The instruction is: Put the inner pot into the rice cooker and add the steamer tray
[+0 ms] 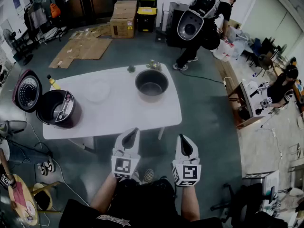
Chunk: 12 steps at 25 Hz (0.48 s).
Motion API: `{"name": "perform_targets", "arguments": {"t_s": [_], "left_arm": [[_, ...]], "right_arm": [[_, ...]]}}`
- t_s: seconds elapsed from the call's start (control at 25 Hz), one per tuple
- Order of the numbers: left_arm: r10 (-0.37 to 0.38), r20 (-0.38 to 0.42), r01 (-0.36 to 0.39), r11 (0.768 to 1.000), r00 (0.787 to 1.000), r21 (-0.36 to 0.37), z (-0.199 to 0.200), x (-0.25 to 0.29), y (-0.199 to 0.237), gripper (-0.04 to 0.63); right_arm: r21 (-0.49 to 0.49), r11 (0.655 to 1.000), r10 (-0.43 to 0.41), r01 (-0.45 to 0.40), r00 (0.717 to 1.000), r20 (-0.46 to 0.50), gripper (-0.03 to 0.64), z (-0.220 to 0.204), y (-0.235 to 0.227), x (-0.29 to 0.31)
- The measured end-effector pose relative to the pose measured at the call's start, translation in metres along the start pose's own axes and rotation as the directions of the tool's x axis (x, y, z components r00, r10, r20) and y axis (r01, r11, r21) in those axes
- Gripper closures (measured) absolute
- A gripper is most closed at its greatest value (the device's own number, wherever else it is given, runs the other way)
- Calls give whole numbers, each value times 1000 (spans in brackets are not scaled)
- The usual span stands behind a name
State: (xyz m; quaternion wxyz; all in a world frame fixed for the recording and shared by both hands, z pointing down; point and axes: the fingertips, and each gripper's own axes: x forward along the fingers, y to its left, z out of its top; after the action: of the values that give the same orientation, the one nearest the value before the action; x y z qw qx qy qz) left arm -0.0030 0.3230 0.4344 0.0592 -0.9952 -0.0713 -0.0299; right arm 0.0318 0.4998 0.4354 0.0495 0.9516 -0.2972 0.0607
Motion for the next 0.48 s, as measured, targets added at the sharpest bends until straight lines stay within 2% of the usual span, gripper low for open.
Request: {"name": "perform_targets", "arguments": {"t_s": [0.48], "left_arm": [[-33, -18, 32, 999, 999, -8, -3, 22, 26, 584]], "right_arm": [[14, 999, -51, 52, 997, -49, 614, -4, 4, 29]]}}
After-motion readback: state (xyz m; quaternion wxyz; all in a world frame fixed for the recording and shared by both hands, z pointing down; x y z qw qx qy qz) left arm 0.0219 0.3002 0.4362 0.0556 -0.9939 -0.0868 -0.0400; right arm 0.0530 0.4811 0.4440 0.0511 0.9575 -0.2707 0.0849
